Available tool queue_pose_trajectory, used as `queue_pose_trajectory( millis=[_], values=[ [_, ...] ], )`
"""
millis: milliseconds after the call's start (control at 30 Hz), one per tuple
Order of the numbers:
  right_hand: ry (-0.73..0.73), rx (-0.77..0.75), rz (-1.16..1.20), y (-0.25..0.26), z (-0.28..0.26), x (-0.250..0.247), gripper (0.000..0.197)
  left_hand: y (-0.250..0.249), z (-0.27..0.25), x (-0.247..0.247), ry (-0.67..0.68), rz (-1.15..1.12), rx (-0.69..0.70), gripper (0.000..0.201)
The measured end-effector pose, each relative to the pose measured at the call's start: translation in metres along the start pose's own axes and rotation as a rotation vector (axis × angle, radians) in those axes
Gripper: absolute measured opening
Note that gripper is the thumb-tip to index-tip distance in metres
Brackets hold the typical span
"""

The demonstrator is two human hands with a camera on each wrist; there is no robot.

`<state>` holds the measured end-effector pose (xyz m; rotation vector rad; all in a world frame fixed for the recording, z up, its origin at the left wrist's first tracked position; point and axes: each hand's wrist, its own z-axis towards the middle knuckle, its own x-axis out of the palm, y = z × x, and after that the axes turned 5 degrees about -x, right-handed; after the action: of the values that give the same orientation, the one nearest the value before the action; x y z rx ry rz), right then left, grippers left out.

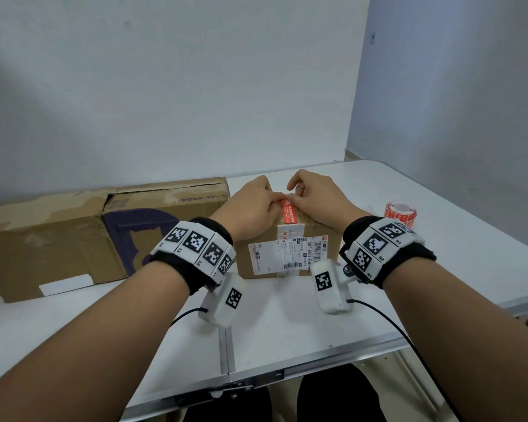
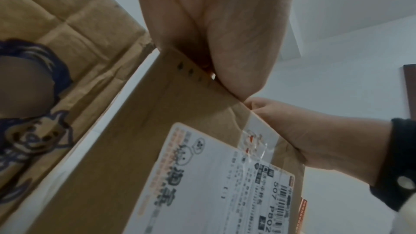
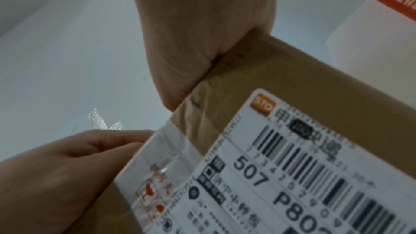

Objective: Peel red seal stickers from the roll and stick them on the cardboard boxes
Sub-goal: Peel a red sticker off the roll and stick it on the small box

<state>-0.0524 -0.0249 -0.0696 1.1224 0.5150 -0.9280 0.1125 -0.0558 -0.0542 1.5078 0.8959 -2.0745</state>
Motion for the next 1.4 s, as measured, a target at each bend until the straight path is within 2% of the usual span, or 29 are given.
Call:
queue_pose_trajectory(
  millis=[133,200,333,400,533,1067,1266,1400],
  values=[
    [-0.003,-0.004,-0.009,0.001,-0.001,-0.002,0.018,0.008,-0.004,0.002,-0.059,0.119,-0.001,0.039],
    [0.003,0.003,-0.017,0.001,-0.002,-0.003,0.018,0.014,-0.008,0.002,-0.065,0.099,0.013,0.042],
    [0.035,-0.031,-0.066,0.006,-0.001,-0.014,0.015,0.018,-0.015,0.005,0.049,0.102,0.085,0.077],
    [0.048,-0.07,-0.118,0.011,-0.002,-0.02,0.021,0.022,-0.016,0.009,0.091,0.142,0.07,0.083],
    [0.046,-0.097,-0.202,0.015,-0.016,-0.018,0.031,0.022,-0.015,0.015,0.044,0.117,0.061,0.076],
    [0.011,-0.155,-0.358,0.026,-0.056,-0.015,0.038,0.013,-0.024,0.014,0.033,0.07,0.02,0.075],
    [-0.027,-0.186,-0.347,0.028,-0.067,-0.013,0.034,0.015,-0.023,0.018,0.016,0.086,0.021,0.075],
    [-0.124,-0.14,-0.185,0.024,-0.066,-0.013,0.039,0.017,-0.023,0.017,0.008,0.062,0.027,0.076]
  ],
)
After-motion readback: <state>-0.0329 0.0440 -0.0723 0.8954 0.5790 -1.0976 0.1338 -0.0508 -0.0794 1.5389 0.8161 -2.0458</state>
